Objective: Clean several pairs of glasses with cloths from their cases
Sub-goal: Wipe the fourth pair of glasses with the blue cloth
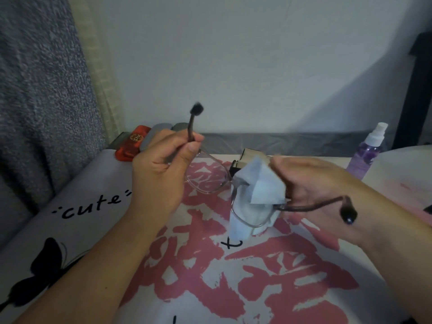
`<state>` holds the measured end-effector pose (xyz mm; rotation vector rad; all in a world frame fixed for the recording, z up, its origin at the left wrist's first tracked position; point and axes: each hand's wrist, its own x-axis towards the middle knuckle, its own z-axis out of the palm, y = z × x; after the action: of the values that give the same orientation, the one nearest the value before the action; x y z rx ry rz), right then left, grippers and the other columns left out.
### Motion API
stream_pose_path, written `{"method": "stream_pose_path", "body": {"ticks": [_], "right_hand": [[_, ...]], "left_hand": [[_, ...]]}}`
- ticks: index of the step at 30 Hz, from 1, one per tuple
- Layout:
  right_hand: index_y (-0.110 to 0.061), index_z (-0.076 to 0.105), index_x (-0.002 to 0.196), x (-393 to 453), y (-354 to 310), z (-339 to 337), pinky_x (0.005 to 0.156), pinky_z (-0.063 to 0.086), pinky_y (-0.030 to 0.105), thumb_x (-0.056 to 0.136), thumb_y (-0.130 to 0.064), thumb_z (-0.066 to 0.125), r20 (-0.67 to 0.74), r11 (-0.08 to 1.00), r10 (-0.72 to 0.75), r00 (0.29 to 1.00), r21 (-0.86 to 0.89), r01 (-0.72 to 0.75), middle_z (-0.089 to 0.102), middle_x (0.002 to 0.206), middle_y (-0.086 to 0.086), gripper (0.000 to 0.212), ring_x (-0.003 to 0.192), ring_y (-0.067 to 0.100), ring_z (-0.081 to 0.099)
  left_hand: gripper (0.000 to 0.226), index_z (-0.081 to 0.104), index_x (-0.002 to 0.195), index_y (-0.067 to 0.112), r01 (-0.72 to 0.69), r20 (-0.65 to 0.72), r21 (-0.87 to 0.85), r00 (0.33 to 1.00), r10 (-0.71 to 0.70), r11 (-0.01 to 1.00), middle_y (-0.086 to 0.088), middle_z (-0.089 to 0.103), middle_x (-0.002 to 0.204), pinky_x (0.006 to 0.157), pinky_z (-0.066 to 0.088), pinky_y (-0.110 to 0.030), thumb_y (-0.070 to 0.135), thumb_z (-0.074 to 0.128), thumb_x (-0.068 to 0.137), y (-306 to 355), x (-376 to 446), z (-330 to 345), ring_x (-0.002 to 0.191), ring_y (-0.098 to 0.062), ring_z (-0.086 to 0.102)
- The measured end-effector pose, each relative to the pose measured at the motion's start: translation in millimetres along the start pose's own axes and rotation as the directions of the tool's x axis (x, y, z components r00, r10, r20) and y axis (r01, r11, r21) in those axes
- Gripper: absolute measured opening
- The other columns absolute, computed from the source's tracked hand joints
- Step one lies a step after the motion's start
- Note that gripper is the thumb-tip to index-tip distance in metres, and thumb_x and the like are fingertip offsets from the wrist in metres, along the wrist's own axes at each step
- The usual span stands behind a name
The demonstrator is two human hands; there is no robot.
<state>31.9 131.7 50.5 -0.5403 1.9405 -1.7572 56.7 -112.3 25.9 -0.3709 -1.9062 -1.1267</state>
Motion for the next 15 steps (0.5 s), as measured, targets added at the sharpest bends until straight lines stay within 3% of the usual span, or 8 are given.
{"method": "stream_pose_path", "body": {"ticks": [1, 3, 4, 6, 9, 12, 15], "right_hand": [[-0.023, 0.080, 0.086, -2.4, 0.5, 2.6, 0.092, 0.054, 0.064, 0.078, -0.033, 0.083, -0.001, 1.000, -0.002, 1.000, -0.006, 0.002, 0.076, 0.101, 0.016, 0.013, 0.093, 0.035, 0.071], [-0.023, 0.075, 0.094, -6.1, 8.4, 5.7, 0.094, 0.047, 0.069, 0.072, -0.008, 0.083, 0.052, 0.993, 0.074, 0.996, -0.091, -0.069, 0.072, 0.108, 0.021, 0.028, 0.095, 0.037, 0.068], [-0.021, 0.072, 0.095, -7.1, 12.0, 6.9, 0.092, 0.047, 0.065, 0.071, -0.003, 0.079, 0.074, 0.987, 0.123, 0.990, -0.111, -0.115, 0.070, 0.109, 0.024, 0.031, 0.094, 0.034, 0.065], [-0.018, 0.068, 0.100, -7.3, 13.6, 9.7, 0.084, 0.045, 0.051, 0.076, 0.003, 0.073, 0.096, 0.970, 0.185, 0.978, -0.179, -0.166, 0.070, 0.102, 0.021, 0.032, 0.090, 0.027, 0.061], [-0.016, 0.068, 0.107, -8.3, 13.6, 11.6, 0.081, 0.047, 0.039, 0.085, 0.003, 0.067, 0.130, 0.954, 0.208, 0.969, -0.245, -0.172, 0.073, 0.100, 0.017, 0.030, 0.086, 0.021, 0.065], [-0.014, 0.068, 0.113, -8.4, 13.5, 14.1, 0.081, 0.050, 0.038, 0.090, 0.009, 0.054, 0.152, 0.954, 0.221, 0.963, -0.237, -0.182, 0.074, 0.106, 0.014, 0.035, 0.089, 0.021, 0.067], [-0.017, 0.071, 0.115, -8.5, 10.0, 14.1, 0.088, 0.051, 0.040, 0.093, 0.002, 0.055, 0.169, 0.971, 0.209, 0.963, -0.154, -0.183, 0.073, 0.115, 0.016, 0.033, 0.099, 0.025, 0.068]], "left_hand": [[0.011, 0.070, 0.103, 0.019, -0.013, 0.019, 0.008, 1.000, 0.013, 1.000, -0.001, 0.069, 0.095, 0.087, 0.054, -0.030, 0.013, 0.062, 0.098, 0.6, -0.8, 0.3, 0.094, -0.020, 0.066], [0.016, 0.071, 0.103, 0.025, -0.028, 0.056, 0.008, 0.998, 0.028, 1.000, -0.005, 0.070, 0.095, 0.087, 0.055, -0.035, 0.011, 0.064, 0.098, 1.6, -3.6, 2.0, 0.095, -0.024, 0.066], [0.019, 0.071, 0.102, 0.030, -0.029, 0.070, -0.007, 0.997, 0.030, 1.000, -0.005, 0.071, 0.095, 0.087, 0.055, -0.037, 0.013, 0.065, 0.097, 3.2, -5.0, 2.9, 0.095, -0.026, 0.067], [0.018, 0.073, 0.104, 0.034, -0.045, 0.080, -0.032, 0.996, 0.047, 0.998, -0.001, 0.071, 0.096, 0.087, 0.056, -0.039, 0.020, 0.065, 0.097, 6.6, -7.0, 3.9, 0.095, -0.026, 0.067], [0.013, 0.071, 0.105, 0.025, -0.091, 0.084, -0.005, 0.992, 0.091, 0.996, 0.000, 0.069, 0.094, 0.086, 0.055, -0.038, 0.021, 0.063, 0.096, 10.1, -6.8, 4.1, 0.094, -0.022, 0.065], [0.013, 0.071, 0.106, 0.017, -0.091, 0.099, -0.011, 0.991, 0.092, 0.996, -0.003, 0.069, 0.094, 0.084, 0.055, -0.043, 0.018, 0.063, 0.096, 9.4, -6.4, 4.2, 0.093, -0.025, 0.063], [0.013, 0.071, 0.105, 0.020, -0.076, 0.084, -0.002, 0.994, 0.076, 0.997, -0.005, 0.070, 0.094, 0.085, 0.055, -0.040, 0.014, 0.064, 0.096, 7.3, -4.6, 1.7, 0.093, -0.027, 0.065]]}}
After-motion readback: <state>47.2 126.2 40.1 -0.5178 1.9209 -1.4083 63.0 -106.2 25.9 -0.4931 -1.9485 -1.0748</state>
